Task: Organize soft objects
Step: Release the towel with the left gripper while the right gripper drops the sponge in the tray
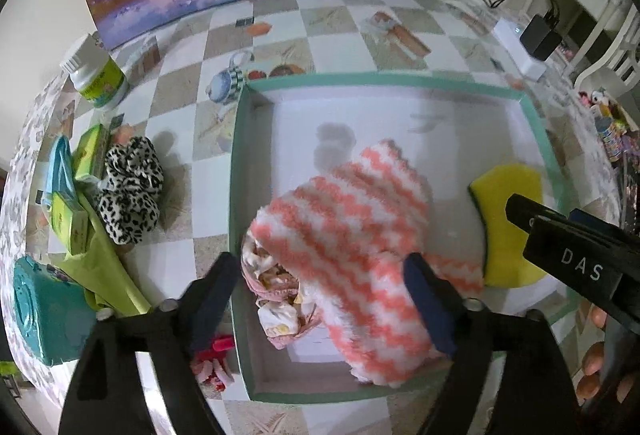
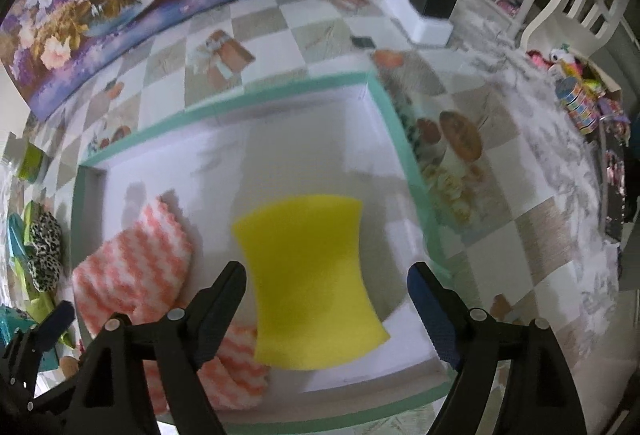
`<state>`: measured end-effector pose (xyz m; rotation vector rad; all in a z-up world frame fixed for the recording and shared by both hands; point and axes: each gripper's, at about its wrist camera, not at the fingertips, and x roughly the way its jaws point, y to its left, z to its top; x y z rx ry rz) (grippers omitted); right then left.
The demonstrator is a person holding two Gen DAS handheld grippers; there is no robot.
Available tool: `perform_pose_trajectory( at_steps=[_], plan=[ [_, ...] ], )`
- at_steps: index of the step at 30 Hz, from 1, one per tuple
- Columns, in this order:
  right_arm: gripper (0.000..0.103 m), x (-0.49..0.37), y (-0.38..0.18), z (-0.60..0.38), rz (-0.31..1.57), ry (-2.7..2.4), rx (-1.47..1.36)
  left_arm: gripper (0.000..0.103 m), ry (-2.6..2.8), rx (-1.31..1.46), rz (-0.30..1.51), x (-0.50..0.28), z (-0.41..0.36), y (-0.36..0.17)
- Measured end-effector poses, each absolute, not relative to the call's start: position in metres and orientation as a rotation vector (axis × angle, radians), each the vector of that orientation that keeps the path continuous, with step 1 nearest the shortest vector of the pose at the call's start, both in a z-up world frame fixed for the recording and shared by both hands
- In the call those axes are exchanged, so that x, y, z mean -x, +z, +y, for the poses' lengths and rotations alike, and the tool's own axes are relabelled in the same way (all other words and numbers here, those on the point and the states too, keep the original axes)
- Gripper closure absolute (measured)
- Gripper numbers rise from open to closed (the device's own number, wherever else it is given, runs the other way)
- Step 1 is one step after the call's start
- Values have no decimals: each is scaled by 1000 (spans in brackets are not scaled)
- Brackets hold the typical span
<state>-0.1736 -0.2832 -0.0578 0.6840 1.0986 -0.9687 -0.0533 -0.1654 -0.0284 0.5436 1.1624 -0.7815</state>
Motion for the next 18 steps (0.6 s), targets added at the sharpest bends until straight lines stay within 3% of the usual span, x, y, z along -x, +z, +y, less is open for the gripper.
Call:
perform_pose_trajectory(
  at_steps=[2, 5, 13, 18],
  plan=[
    [17, 177, -53, -283, 1088, -978, -676, 15, -784, -522, 1160, 50, -163, -23],
    [0, 174, -46, -284, 1069, -993, -670, 15, -754, -471, 1171, 37, -155, -17],
    [0, 183, -40, -281, 1065, -993, -629, 14, -576, -314, 1197, -18, -112, -3],
    [0, 173, -42, -272, 1084, -963, -605, 6, -490, -226, 1197, -46, -82, 5]
  ],
)
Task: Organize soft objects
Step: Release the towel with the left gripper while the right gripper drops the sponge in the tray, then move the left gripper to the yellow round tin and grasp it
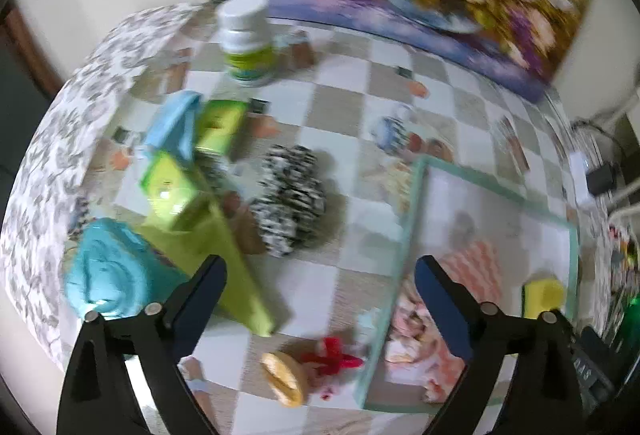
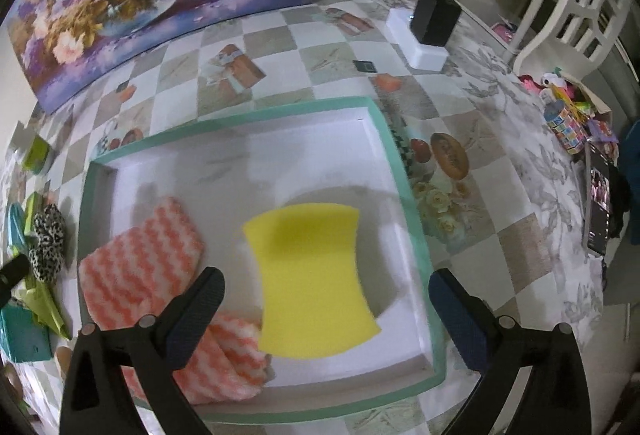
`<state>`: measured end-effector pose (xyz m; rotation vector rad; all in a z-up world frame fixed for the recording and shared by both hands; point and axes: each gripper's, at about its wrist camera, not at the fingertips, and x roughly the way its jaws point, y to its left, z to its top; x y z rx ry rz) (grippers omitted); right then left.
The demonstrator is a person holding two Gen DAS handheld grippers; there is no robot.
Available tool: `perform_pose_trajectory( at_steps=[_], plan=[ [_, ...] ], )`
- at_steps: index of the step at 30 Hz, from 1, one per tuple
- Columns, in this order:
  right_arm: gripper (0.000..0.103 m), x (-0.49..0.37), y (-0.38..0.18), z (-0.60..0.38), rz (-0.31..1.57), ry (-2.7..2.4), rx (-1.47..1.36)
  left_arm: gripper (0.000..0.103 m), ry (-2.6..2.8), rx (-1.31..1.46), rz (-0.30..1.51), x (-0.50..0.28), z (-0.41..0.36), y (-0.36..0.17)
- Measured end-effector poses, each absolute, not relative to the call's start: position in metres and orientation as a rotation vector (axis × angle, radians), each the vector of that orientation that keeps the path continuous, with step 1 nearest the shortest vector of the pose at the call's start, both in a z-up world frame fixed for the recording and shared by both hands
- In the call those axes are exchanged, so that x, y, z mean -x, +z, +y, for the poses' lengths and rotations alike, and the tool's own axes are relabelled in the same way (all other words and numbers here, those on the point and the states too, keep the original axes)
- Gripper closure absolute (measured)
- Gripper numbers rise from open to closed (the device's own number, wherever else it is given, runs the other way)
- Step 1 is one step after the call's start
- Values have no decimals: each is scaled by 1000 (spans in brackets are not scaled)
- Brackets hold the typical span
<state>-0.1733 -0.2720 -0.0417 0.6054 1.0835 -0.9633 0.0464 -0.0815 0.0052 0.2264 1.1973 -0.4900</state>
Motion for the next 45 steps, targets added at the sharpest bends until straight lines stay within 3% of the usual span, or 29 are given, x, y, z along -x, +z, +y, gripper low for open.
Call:
perform_pose_trajectory(
  at_steps=[12, 22, 45],
  plan=[
    [0, 120, -23, -213, 1056, -724, -523, 6, -473, -121, 1261, -62, -50, 4],
    [0, 84, -36, -153, 1158, -601, -391, 6, -482, -132, 1357, -38, -35, -14],
    [0, 104, -59, -126, 1266, -673, -448, 6, -403, -42, 1492, -26, -3, -59]
  ],
)
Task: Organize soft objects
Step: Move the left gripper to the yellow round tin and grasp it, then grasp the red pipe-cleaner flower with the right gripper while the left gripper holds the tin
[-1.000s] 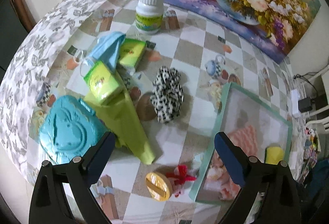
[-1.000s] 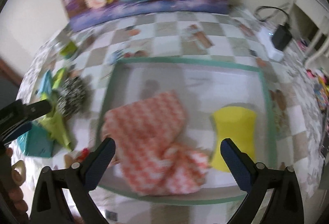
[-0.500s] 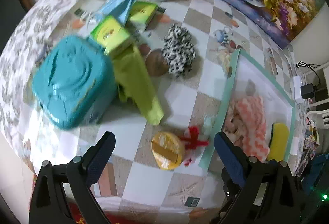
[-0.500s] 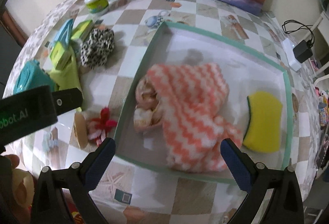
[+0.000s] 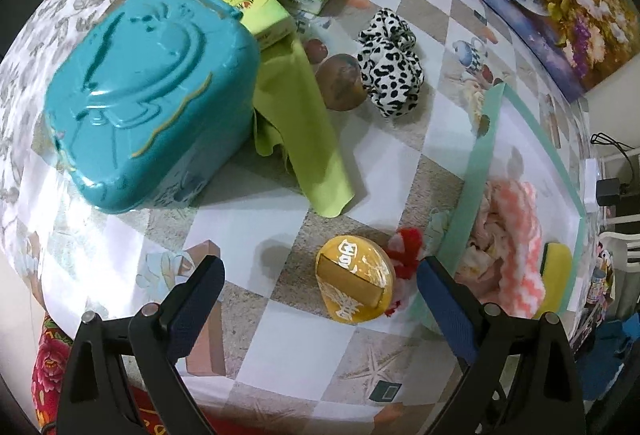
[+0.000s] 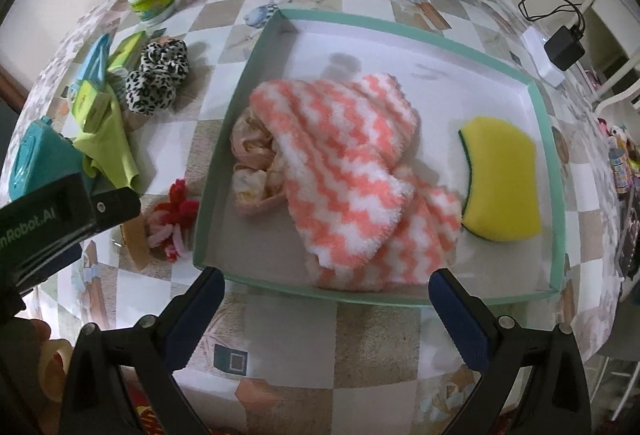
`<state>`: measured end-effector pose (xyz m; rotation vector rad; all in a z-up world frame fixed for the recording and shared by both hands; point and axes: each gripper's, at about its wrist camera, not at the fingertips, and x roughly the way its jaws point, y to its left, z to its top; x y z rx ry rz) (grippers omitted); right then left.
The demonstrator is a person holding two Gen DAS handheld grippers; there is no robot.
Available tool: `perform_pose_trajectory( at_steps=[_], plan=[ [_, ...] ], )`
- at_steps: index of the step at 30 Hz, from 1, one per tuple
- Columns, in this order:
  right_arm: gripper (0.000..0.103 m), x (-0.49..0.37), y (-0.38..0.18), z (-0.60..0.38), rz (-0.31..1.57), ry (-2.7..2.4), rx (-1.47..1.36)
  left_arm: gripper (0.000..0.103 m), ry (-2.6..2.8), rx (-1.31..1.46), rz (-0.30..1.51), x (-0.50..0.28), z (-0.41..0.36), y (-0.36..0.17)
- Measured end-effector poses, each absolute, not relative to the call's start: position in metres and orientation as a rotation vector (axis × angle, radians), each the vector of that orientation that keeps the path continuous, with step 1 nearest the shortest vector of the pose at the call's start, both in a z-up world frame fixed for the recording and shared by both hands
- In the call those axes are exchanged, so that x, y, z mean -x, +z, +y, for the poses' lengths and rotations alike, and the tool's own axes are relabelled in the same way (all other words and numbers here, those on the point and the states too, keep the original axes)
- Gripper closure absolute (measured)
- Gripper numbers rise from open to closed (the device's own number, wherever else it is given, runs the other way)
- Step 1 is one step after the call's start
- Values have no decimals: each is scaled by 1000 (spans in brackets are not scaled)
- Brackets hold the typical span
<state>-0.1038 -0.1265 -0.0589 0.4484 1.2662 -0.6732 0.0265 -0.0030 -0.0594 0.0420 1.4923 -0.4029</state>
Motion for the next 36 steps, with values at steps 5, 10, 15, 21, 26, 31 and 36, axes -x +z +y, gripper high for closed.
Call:
perform_pose_trajectory(
  at_steps=[5, 10, 15, 21, 26, 31, 36],
  plan=[
    [0, 105, -55, -127, 1257, -682, -449, 10, -400, -42, 1547, -28, -6, -75],
    [0, 104, -56, -132, 1260, -685, -455, 16, -394, -55, 1554, -29, -3, -81],
    [0, 104, -56, -131, 1261, -686, -456, 21, -406, -101, 1542, -27, -13, -81],
    [0, 103, -57, -134, 1261, -688, -458, 28, -433, -133, 1536, -23, -29, -81],
    [0, 102, -57, -135, 1264, -689, -455, 39, -457, -131, 1534, -19, -35, -78],
    [0, 102, -58, -135, 1265, -689, -454, 53, -485, -101, 1545, -13, -41, -74],
    [0, 102, -58, -135, 1266, -690, -454, 58, -501, -82, 1559, -10, -46, -73]
  ],
)
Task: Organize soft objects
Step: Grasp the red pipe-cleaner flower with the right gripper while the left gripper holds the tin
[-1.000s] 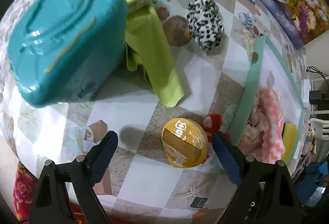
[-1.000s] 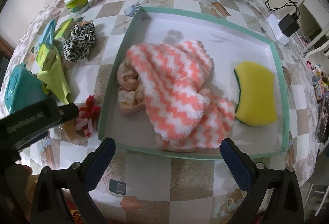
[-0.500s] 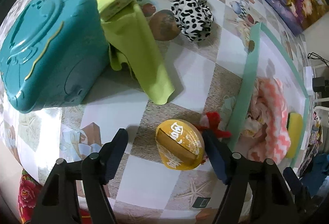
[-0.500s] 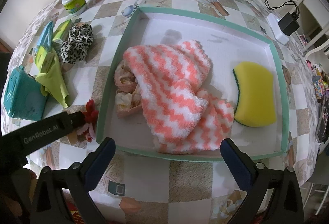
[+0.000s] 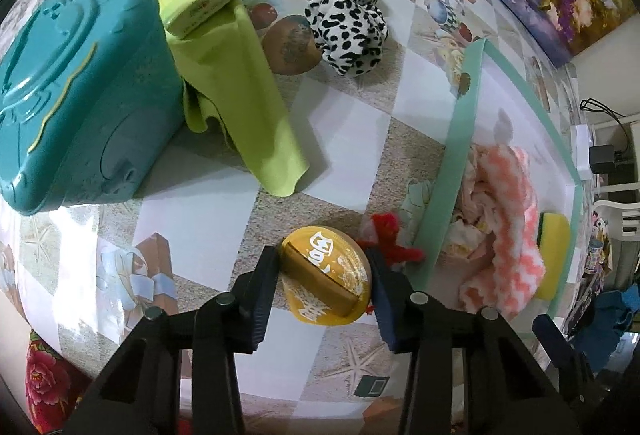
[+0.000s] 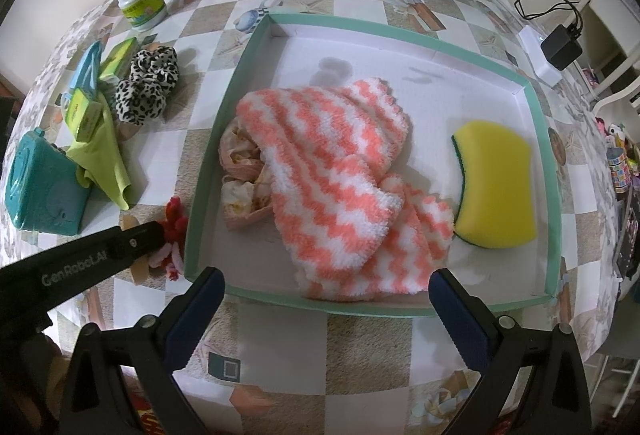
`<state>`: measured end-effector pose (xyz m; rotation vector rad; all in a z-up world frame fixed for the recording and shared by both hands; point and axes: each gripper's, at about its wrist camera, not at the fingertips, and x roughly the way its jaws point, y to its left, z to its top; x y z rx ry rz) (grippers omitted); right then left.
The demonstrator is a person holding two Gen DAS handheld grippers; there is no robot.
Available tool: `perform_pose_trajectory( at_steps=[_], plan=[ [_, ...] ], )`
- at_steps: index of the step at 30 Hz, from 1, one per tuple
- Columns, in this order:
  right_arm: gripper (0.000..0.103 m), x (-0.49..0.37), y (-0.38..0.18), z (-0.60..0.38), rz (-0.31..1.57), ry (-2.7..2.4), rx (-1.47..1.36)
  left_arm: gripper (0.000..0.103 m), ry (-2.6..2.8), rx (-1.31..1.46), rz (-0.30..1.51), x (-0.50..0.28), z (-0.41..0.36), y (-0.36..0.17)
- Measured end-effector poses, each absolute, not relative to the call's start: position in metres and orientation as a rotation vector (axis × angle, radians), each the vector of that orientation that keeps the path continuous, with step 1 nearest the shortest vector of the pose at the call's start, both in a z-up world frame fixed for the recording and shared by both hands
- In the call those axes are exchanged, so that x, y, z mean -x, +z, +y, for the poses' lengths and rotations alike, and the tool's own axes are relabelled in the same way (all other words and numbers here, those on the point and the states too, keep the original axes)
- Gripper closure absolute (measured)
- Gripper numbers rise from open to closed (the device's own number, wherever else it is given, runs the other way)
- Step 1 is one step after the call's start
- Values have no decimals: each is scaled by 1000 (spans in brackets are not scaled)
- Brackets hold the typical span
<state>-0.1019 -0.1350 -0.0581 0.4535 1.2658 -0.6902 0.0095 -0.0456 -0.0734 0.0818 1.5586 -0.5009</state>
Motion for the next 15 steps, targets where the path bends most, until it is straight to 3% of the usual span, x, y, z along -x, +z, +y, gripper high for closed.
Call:
perform_pose_trajectory(
  at_steps=[15],
  plan=[
    [0, 96, -53, -130, 1227, -657, -429, 59, -513, 5, 1563, -21, -15, -65]
  ],
)
